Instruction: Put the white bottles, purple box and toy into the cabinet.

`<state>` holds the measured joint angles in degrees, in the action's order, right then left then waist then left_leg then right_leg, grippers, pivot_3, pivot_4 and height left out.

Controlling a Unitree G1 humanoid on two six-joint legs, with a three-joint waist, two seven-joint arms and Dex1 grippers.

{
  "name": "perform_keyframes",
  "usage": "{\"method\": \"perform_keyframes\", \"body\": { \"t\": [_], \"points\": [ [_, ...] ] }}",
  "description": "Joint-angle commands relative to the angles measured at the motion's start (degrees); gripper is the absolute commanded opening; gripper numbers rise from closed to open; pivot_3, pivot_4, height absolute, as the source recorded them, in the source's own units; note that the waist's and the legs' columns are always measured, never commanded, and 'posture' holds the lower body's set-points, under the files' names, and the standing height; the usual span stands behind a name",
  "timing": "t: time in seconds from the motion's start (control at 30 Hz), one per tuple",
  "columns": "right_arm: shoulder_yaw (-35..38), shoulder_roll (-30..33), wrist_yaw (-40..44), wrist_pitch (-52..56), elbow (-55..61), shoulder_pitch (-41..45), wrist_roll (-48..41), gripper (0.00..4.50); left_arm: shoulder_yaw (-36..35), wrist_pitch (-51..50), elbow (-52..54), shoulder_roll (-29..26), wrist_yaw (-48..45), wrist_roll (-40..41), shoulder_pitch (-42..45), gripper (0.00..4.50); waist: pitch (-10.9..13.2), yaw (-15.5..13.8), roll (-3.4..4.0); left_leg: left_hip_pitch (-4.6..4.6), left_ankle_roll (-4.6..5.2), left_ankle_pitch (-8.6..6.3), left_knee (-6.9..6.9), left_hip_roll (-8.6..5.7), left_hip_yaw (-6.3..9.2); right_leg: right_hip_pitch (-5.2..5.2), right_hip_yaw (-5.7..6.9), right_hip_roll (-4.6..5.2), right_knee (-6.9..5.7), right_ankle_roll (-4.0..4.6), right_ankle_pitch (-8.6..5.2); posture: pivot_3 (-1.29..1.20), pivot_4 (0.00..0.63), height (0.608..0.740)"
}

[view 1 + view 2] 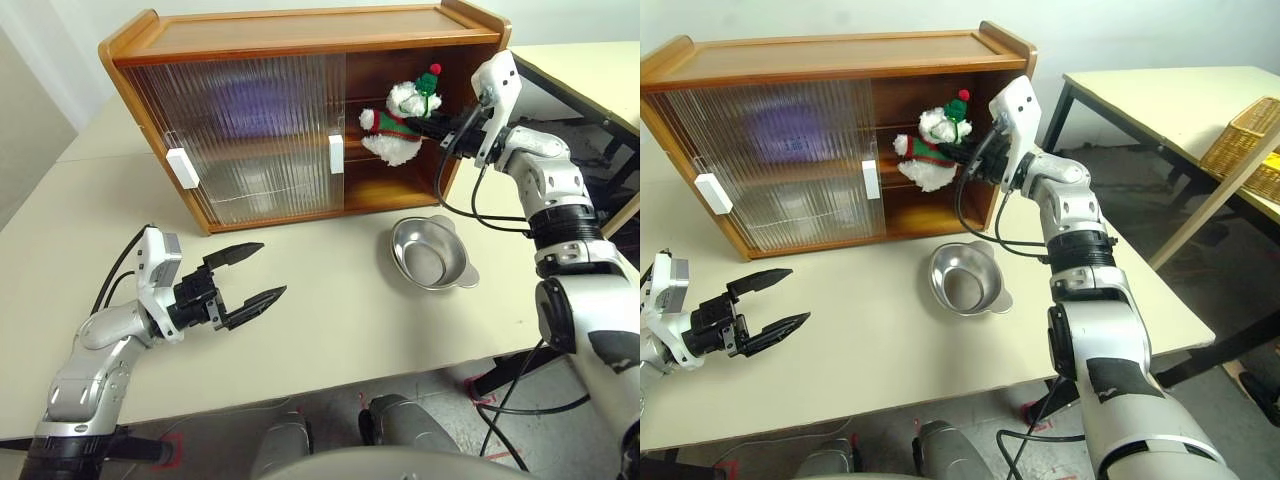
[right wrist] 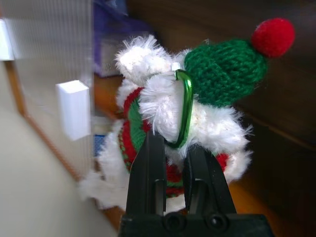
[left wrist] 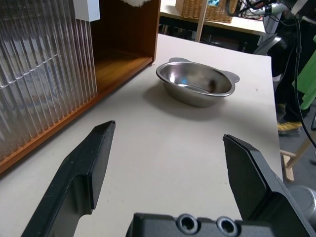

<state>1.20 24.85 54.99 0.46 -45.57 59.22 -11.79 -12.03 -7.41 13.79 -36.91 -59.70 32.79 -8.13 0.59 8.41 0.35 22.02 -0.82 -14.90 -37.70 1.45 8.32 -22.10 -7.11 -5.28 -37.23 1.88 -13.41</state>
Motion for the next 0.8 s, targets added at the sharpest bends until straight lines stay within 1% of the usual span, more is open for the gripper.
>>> {"method": "perform_keyframes", "body": {
  "t": [0.03, 0.23, 0.47, 0.67, 0.8],
  "points": [
    [0.4, -0.9, -3.7, -5.1, -4.9, 3.1, 2.4, 0.19, 0.3, 0.3, 0.8, 0.1, 0.3, -0.8, -0.4, 4.5, 0.0, 0.0, 0.0, 0.01, 0.0, 0.0, -0.01, 0.01, 0.0, -0.01, 0.0, 0.0, 0.0, 0.03, 0.01, -0.15, 0.005, 0.74],
    [0.7, -2.4, -8.4, -11.3, -11.7, 7.0, 4.8, 0.18, 0.6, 0.3, 0.9, 0.2, 0.7, -0.8, -0.2, 4.5, 0.0, 0.0, 0.04, 0.1, 0.04, 0.02, -0.02, 0.04, 0.0, -0.12, -0.02, 0.0, 0.0, 0.18, 0.09, -0.15, 0.006, 0.74],
    [1.3, -4.0, -11.4, -15.6, -16.0, 9.5, 5.9, 0.17, 0.7, 0.1, 1.4, 0.4, 1.5, -0.8, -0.4, 4.5, 0.0, 0.0, 0.07, 0.16, 0.19, 0.11, 0.0, 0.06, 0.0, -0.24, -0.02, -0.01, 0.0, 0.3, 0.25, -0.14, 0.008, 0.74],
    [1.2, -4.0, -12.3, -18.0, -17.9, 11.0, 6.7, 0.17, 0.8, -0.1, 2.1, 0.6, 2.1, -0.7, -0.9, 4.5, 0.0, -0.3, 0.08, 0.2, 0.21, 0.13, 0.04, 0.09, 0.0, -0.28, -0.01, -0.01, 0.0, 0.35, 0.24, -0.13, 0.009, 0.74],
    [0.7, -4.3, -11.7, -18.5, -18.3, 11.8, 7.1, 0.17, 0.7, -0.2, 2.4, 0.6, 2.3, -0.7, -1.0, 4.5, 0.0, -0.6, 0.08, 0.41, 0.2, 0.12, 0.09, 0.15, -0.01, -0.47, 0.01, 0.0, 0.01, 0.34, 0.19, -0.13, 0.01, 0.74]
  ]
}}
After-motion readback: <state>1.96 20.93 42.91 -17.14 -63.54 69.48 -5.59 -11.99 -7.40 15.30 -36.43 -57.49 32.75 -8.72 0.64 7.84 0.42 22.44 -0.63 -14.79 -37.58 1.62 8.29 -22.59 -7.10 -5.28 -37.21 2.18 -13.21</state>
